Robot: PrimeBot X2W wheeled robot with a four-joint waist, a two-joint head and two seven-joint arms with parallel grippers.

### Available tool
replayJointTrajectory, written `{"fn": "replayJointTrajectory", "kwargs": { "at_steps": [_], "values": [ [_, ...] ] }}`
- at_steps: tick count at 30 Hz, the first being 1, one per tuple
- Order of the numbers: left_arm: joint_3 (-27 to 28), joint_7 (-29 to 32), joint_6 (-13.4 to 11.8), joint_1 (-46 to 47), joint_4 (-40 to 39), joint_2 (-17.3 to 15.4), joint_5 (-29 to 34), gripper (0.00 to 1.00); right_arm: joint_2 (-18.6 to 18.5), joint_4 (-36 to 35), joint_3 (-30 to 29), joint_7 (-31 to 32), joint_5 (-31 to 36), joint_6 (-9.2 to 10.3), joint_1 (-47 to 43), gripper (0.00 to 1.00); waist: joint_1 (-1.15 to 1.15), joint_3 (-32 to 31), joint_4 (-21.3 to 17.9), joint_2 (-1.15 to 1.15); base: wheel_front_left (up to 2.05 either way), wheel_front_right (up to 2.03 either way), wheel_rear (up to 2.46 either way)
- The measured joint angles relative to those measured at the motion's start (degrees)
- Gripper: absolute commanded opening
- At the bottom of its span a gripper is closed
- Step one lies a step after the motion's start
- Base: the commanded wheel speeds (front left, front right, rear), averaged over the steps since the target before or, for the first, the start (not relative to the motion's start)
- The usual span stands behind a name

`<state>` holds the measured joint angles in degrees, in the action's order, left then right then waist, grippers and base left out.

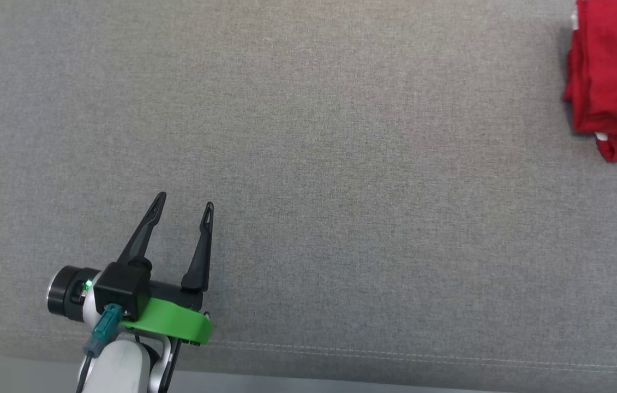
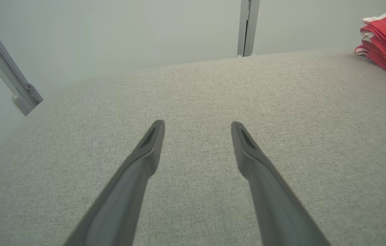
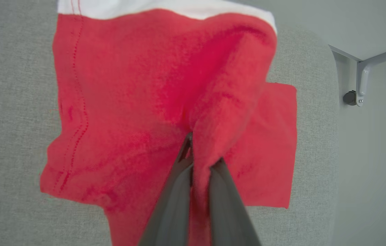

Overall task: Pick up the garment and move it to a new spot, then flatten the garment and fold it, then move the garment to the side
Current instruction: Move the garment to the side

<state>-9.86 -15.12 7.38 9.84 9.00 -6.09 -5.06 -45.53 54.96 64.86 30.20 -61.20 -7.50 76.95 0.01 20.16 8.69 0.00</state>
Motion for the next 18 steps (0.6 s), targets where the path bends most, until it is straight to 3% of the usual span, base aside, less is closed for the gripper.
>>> {"fn": "replayJointTrajectory", "kwargs": {
  "at_steps": [7, 18],
  "values": [
    [-0.73, 0.00, 0.01, 0.85, -0.23, -0.20, -0.33, 1.00, -3.01, -0.15, 2.32, 1.19, 2.87, -0.01, 3.74, 0.00, 0.00, 1.67, 0.51, 0.00, 0.00, 0.00, 0.00],
    [-0.36, 0.00, 0.01, 1.12, -0.24, -0.29, -0.44, 1.00, -3.26, 1.71, 4.28, 2.24, 5.20, -0.03, 5.56, 0.00, 0.00, 2.52, 1.99, 0.00, 0.00, 0.00, 0.00]
  ]
}}
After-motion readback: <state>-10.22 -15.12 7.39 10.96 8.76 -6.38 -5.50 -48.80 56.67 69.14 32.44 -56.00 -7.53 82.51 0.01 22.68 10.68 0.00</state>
